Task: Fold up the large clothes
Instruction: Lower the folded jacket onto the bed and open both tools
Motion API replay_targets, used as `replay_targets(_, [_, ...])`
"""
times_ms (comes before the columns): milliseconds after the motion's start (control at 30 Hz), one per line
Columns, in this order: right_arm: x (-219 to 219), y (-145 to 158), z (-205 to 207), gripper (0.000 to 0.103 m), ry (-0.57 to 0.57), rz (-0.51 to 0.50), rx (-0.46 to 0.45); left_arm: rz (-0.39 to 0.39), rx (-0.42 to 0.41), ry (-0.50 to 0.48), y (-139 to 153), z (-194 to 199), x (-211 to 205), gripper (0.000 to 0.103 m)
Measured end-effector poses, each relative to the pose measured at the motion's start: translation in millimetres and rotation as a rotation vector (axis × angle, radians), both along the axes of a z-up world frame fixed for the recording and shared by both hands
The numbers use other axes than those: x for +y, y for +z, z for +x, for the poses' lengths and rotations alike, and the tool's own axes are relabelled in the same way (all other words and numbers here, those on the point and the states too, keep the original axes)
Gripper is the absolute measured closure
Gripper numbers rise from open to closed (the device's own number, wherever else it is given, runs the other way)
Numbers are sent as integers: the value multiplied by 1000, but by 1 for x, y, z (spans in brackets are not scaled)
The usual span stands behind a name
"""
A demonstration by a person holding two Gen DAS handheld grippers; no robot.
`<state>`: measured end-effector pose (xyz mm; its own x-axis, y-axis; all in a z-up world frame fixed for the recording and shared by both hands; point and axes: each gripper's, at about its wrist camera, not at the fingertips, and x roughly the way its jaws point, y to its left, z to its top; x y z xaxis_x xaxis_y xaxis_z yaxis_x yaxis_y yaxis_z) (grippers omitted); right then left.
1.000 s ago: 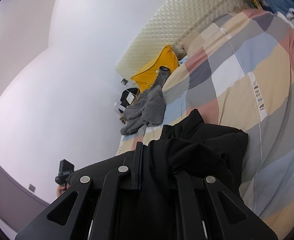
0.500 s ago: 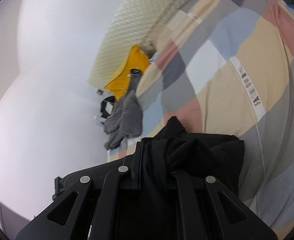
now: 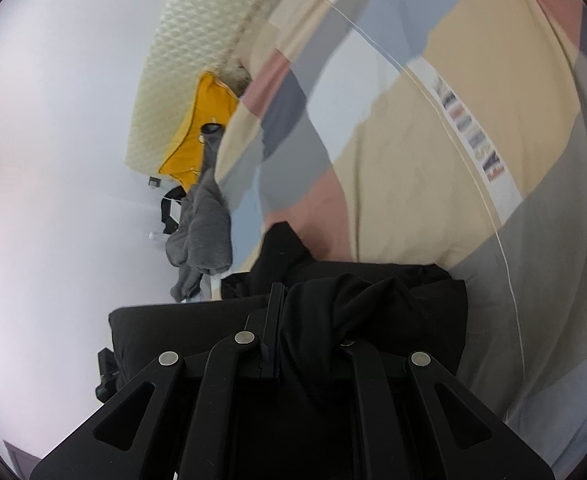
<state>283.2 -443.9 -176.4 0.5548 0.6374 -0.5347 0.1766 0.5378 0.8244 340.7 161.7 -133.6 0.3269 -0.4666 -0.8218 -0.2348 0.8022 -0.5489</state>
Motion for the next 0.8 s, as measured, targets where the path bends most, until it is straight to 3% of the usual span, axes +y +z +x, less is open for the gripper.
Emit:
replay_targets(200, [-1, -26, -2, 96, -21, 64, 25, 0, 39, 15, -25, 6, -7, 89])
replay_targets(333, [-3, -26, -14, 93, -18, 100, 5, -31, 33, 36, -20, -3, 0, 89])
replay_targets(467, [-8, -26, -29, 89, -20, 133, -8, 9, -17, -10, -9, -15, -7, 89])
replay_targets(533, [-9, -24, -34, 77, -18, 143, -12, -7, -30, -19, -4, -22, -4, 88])
replay_targets(567, [-10, -23, -37, 75, -19, 151, -16, -30, -25, -14, -4, -24, -1, 85])
replay_targets(600, [-10, -22, -38, 65, -22, 154, -18, -53, -12, -12, -6, -26, 3, 80])
replay_targets(633, [-12, -18, -42, 49, -24, 163, -28, -93, 18, -15, -8, -29, 8, 76])
replay_targets(700, [-12, -10, -45, 32, -23, 168, -48, -137, 42, -25, -6, -32, 16, 52])
replay_targets(733, [-12, -3, -48, 27, -18, 159, -59, -143, 26, -24, 1, -36, 23, 44])
replay_targets(767, [-13, 4, -51, 27, -12, 141, -69, -130, -3, -25, 10, -41, 26, 29])
replay_targets(800, [-15, 10, -54, 27, -14, 114, -71, -106, -39, -34, 20, -45, 28, 22])
